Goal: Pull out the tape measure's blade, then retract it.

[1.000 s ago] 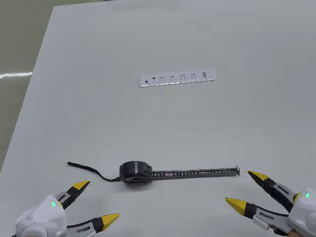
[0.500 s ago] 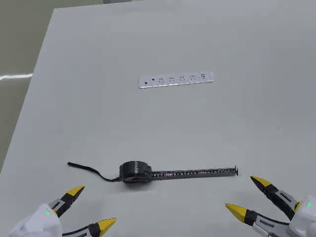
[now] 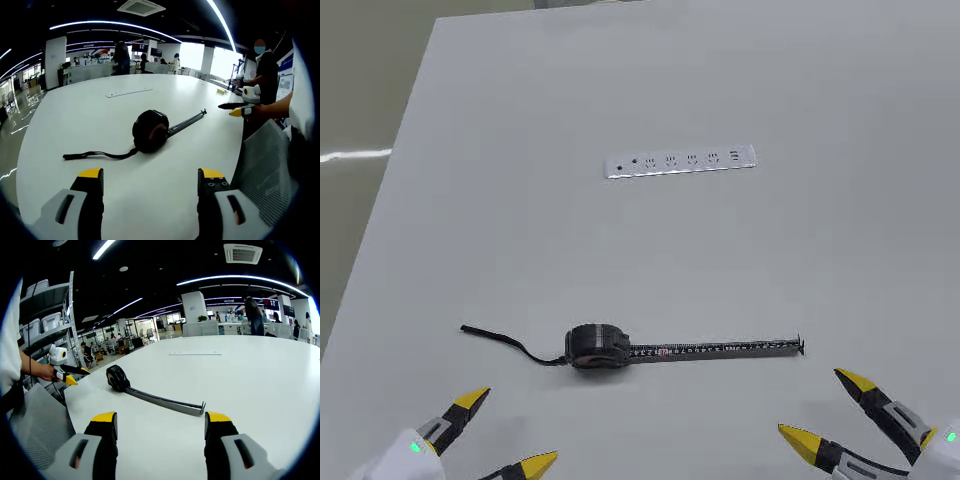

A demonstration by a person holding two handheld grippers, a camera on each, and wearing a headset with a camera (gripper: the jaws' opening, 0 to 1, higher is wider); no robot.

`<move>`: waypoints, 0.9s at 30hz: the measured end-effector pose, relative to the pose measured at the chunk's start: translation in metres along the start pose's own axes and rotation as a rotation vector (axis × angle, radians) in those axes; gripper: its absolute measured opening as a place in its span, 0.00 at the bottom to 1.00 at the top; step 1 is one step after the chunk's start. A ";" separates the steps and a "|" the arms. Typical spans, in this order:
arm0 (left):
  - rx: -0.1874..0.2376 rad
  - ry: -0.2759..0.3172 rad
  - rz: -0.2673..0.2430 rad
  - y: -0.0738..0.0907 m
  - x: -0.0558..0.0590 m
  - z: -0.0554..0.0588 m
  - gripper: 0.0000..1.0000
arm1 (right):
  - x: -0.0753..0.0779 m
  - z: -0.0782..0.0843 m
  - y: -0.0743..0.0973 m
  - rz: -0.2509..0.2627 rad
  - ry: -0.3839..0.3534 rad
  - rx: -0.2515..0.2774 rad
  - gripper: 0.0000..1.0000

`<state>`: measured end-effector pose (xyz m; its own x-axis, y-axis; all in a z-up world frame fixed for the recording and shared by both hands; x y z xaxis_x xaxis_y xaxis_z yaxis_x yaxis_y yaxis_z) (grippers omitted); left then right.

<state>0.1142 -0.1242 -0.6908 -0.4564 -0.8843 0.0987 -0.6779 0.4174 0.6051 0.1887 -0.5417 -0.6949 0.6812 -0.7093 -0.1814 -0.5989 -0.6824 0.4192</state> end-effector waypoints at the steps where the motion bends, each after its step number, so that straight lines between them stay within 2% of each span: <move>1: 0.004 0.003 -0.004 0.001 0.001 0.000 0.75 | -0.002 0.000 0.000 0.002 0.006 0.003 0.72; 6: 0.000 0.011 -0.009 0.002 0.004 0.007 0.75 | -0.004 0.002 0.004 0.001 0.010 0.013 0.72; 14: 0.024 0.041 -0.036 0.007 0.006 0.008 0.75 | -0.004 0.006 0.012 0.025 -0.004 0.027 0.72; 22: 0.022 0.085 -0.057 0.013 0.013 0.024 0.75 | -0.010 0.009 0.018 0.025 -0.012 0.040 0.72; 27: 0.017 0.093 -0.065 0.017 0.014 0.028 0.75 | -0.012 0.011 0.019 0.025 -0.020 0.040 0.72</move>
<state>0.0807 -0.1235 -0.7014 -0.3563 -0.9248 0.1333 -0.7145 0.3616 0.5989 0.1640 -0.5484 -0.6947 0.6573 -0.7295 -0.1889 -0.6324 -0.6703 0.3882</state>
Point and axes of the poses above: the centre of the closed fingertips' face, and the gripper's own axes: y roughly backward along the fingers, x roughly to its right, z roughly out of its underside, the point moved 6 cm from there along y, roughly backward along the fingers, and after that the axes turned 5 degrees about -x, right-handed, at the moved point
